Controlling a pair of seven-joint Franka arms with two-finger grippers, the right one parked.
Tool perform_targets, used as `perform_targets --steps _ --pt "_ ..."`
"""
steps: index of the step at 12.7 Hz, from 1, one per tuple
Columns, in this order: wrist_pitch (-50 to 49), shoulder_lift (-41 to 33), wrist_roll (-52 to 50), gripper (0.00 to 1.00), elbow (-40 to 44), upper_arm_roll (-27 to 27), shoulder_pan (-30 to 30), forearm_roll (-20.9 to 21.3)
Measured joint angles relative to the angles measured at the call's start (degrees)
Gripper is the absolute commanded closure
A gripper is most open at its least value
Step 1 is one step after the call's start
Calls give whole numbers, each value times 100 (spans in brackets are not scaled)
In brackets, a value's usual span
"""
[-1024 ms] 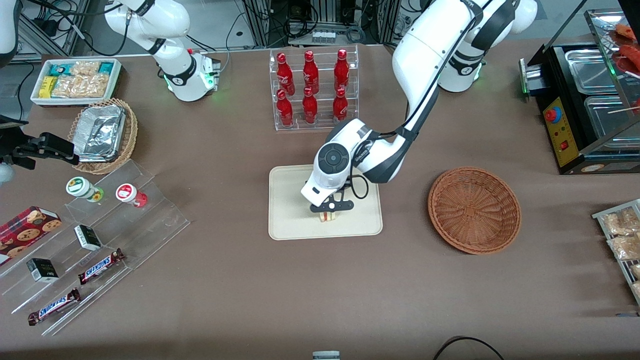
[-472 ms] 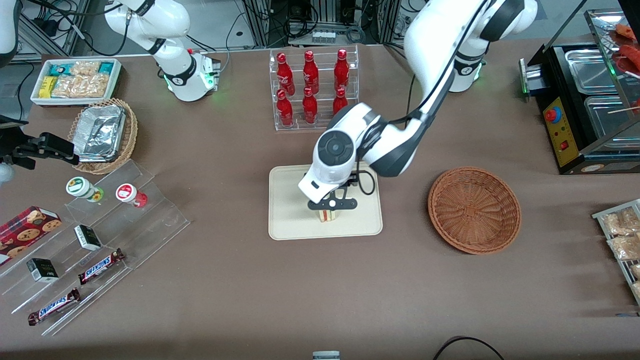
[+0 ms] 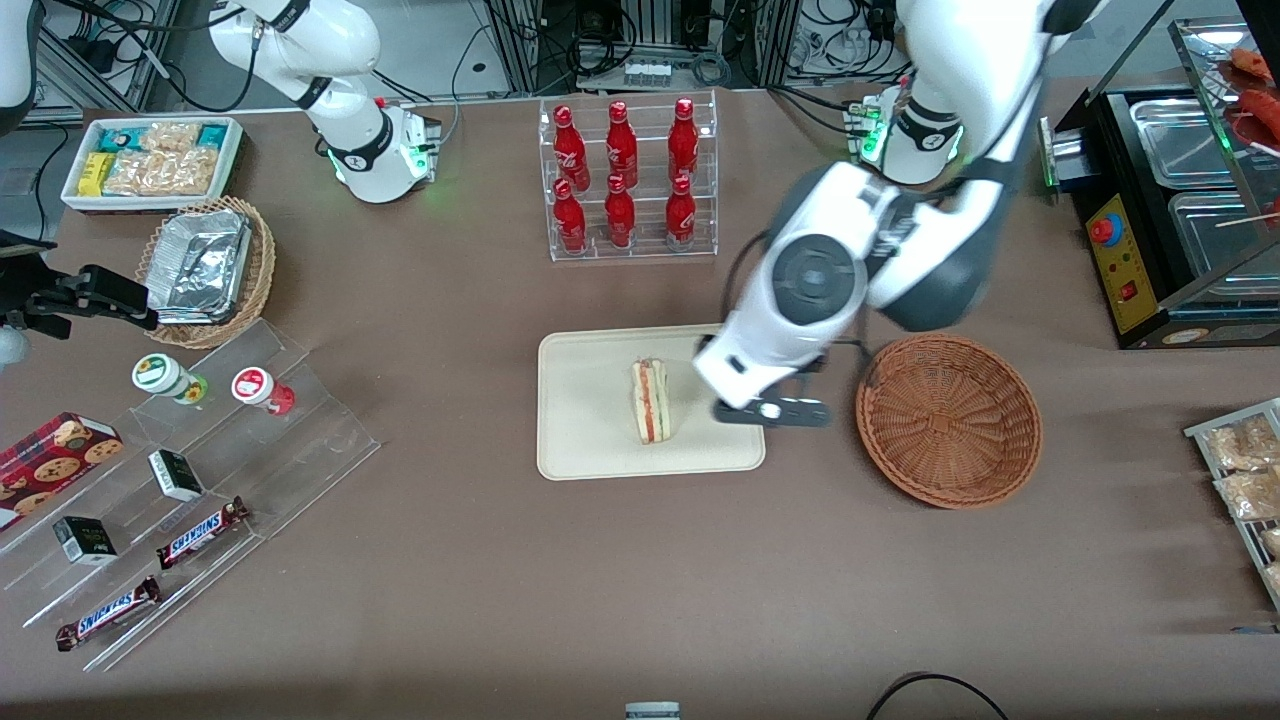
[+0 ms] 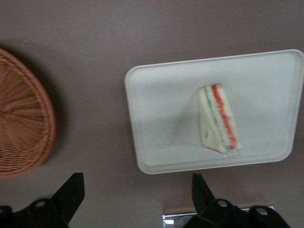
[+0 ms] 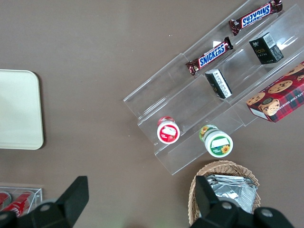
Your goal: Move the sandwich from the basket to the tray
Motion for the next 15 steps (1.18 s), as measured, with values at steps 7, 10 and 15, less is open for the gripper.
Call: perform_targets --steps 7,10,15 --pt "-7 -1491 1582 0 -1675 16 1244 37" --pt "-18 -2037 1726 0 -2107 129 1401 47" --pt "-541 -2651 2335 0 -2279 344 1932 52"
